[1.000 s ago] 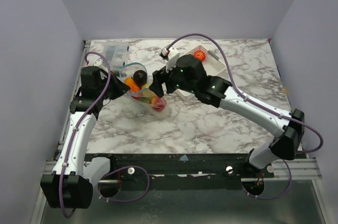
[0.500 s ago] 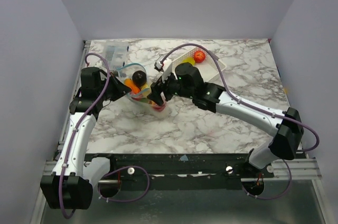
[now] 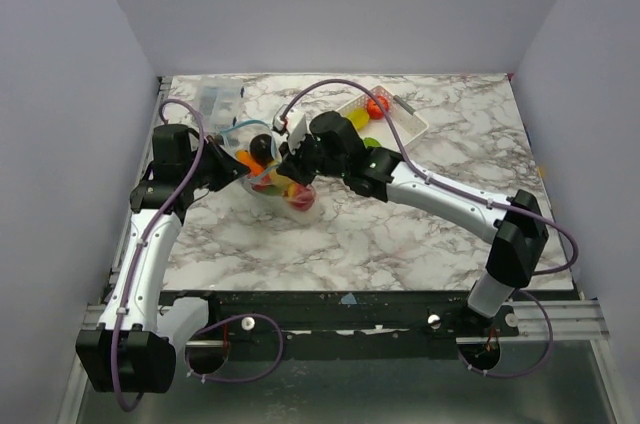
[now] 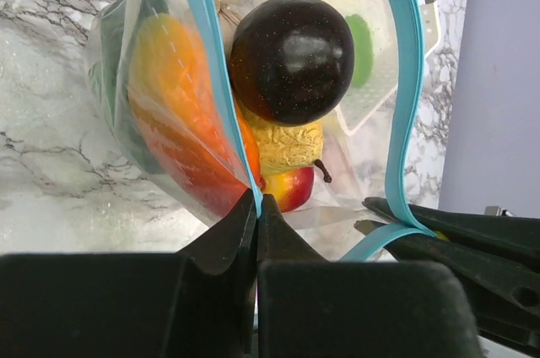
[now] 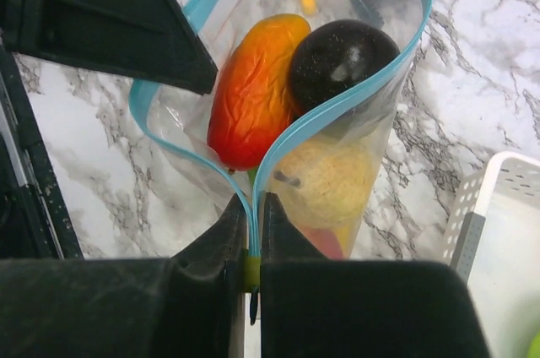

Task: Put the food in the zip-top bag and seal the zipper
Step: Adjust the zipper food storage bag at the center of the board.

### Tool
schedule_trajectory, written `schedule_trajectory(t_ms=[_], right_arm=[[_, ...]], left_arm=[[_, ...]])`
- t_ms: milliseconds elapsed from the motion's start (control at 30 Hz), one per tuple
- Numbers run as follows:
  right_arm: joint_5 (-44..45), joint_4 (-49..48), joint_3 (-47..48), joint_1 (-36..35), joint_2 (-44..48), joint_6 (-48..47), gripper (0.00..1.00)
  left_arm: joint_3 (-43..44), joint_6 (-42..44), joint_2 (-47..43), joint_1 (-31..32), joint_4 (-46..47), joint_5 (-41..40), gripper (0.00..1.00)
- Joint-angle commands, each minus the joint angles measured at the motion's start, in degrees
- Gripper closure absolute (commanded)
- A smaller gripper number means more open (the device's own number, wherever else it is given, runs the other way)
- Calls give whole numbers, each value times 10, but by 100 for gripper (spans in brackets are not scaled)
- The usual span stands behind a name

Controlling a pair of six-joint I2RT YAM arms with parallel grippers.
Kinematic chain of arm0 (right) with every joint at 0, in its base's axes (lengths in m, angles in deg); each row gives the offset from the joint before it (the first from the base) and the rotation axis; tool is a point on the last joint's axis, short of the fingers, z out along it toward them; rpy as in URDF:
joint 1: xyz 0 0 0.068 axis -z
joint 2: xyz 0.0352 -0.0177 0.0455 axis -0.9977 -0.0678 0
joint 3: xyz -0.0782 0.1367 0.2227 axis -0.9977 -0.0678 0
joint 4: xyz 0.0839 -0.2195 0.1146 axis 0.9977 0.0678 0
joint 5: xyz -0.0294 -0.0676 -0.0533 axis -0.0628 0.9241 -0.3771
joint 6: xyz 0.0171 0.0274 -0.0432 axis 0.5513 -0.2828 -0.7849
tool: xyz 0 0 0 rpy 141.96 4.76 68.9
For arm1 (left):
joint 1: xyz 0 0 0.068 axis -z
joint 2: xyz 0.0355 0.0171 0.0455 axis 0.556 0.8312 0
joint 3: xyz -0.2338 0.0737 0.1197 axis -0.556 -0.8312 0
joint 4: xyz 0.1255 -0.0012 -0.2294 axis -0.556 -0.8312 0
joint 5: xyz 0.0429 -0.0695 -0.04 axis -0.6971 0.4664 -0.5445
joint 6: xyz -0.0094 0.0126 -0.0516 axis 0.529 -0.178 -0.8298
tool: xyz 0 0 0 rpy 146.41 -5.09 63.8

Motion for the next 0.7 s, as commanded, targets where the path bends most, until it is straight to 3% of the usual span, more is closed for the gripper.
schedule_trajectory(t_ms=[0, 167, 367, 467, 567, 667], right_arm=[[7, -44, -59, -2, 52, -1, 99], [-43, -163, -205, -2, 150, 9, 100], [-44, -187, -236, -2, 152, 69, 100], [-28, -199, -237, -2, 158, 89, 100], [-40, -189, -217, -2, 147, 106, 100], [-22, -168, -203, -2, 139, 127, 100]], left_arm=[[40, -29, -11, -7, -25, -11, 100], [19, -95, -51, -10, -2, -31, 100], [3, -164, -53, -9, 26, 17, 97], [13, -147, -48, -10, -7, 44, 80], [-7, -137, -69, -10, -25, 60, 50], [-23, -124, -102, -9, -54, 59, 38]])
